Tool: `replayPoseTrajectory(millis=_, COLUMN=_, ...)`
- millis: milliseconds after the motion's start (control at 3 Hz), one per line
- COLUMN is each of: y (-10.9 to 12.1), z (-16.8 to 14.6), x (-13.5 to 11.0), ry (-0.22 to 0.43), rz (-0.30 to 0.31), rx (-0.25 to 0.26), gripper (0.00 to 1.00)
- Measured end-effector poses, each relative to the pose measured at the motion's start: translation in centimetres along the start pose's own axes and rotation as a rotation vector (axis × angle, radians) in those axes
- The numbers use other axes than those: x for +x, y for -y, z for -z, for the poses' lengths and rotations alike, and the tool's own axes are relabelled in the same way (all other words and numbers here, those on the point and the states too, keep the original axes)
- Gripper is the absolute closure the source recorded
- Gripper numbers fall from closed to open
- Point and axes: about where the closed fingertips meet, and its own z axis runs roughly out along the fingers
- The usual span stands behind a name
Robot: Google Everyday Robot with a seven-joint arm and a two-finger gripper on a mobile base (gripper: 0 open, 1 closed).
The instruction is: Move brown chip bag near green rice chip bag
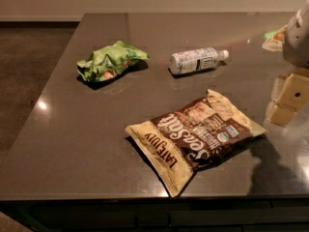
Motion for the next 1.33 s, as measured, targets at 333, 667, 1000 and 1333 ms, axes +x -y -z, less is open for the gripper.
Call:
replayPoseTrajectory(millis=333, y=0.0, z=0.0, x=0.0, ry=0.000, rz=0.000, rx=0.000, gripper=0.00)
replayPoseTrajectory(millis=667, y=0.3, z=-1.1, x=-1.4, ry=0.023, rz=0.049, rx=-0.060, gripper=0.00)
replayPoseTrajectory(millis=1000, y=-0.3, z=-3.5, x=-3.8, ry=0.058, rz=0.174, rx=-0.140, gripper=0.00)
replayPoseTrajectory(millis=1333, y=-1.7, z=-6.2, x=-5.4, ry=0.076, rz=0.314, rx=-0.187, gripper=0.00)
